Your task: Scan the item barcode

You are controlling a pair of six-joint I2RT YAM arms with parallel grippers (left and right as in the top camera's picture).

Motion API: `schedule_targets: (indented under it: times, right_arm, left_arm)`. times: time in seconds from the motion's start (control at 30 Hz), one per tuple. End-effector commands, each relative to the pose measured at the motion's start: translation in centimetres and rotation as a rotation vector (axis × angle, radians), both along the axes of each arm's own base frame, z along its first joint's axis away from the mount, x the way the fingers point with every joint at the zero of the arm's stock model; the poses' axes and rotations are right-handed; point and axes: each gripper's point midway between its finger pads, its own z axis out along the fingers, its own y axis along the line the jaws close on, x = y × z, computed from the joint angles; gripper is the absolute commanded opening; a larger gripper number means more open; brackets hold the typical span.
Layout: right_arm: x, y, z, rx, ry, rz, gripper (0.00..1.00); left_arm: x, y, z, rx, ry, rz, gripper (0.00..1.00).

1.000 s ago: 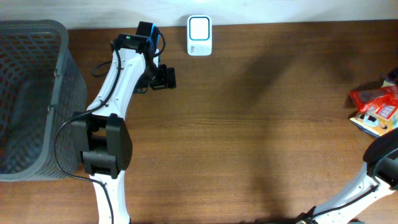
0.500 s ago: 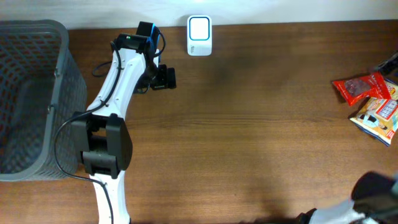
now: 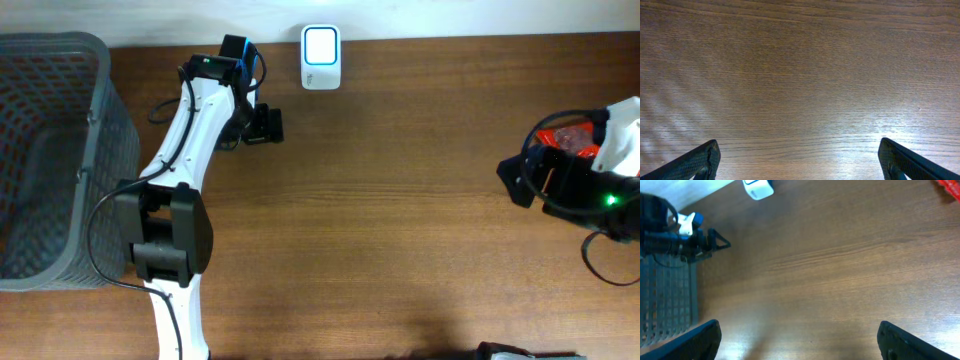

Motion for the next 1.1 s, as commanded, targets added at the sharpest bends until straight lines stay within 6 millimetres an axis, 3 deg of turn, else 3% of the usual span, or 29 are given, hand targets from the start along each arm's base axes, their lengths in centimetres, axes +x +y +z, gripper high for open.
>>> schedule_targets:
  times: [0.0, 0.2, 0.33, 0.43, 0.53, 0.63, 0.73, 0.87, 1.07]
  right_arm:
    - [0.2, -0.3, -0.8, -0.023, 0.034, 0.000, 0.99]
    - [0.0, -0.1, -0.9, -0.044, 0.031, 0.017, 0.99]
    - [0.3, 2.4, -1.1, -0.066, 0.023, 0.132, 0.99]
    - [1.2, 3.6, -1.3, -0.154, -0.070, 0.192, 0.98]
    - [0.5, 4.7, -1.7, -0.171, -0.191, 0.229, 0.99]
    - [-0.5, 4.6, -3.4, -0.169, -0.323, 0.221, 0.98]
    - [-1.5, 4.1, -6.6, -0.184, -0.494, 0.192, 0.98]
    - [-0.8, 4.2, -10.2, -0.207, -0.750, 0.181, 0.98]
    - [0.6, 3.8, -16.3, -0.225, -0.924, 0.129, 0.99]
  left_arm:
    - [0.0, 0.1, 0.1, 0.007, -0.002, -0.001, 0.99]
    - [0.0, 0.1, 0.1, 0.007, -0.002, -0.001, 0.99]
    - [0.0, 0.1, 0.1, 0.007, -0.002, -0.001, 0.99]
    - [0.0, 0.1, 0.1, 0.007, -0.002, -0.001, 0.99]
    - [0.0, 0.1, 0.1, 0.007, -0.002, -0.001, 0.99]
    - [0.0, 0.1, 0.1, 0.007, -0.002, -0.001, 0.99]
    - [0.0, 0.1, 0.1, 0.007, -0.002, -0.001, 0.99]
    - [0.0, 0.1, 0.1, 0.007, -0.002, -0.001, 0.99]
    - [0.0, 0.1, 0.1, 0.007, -0.002, -0.001, 0.99]
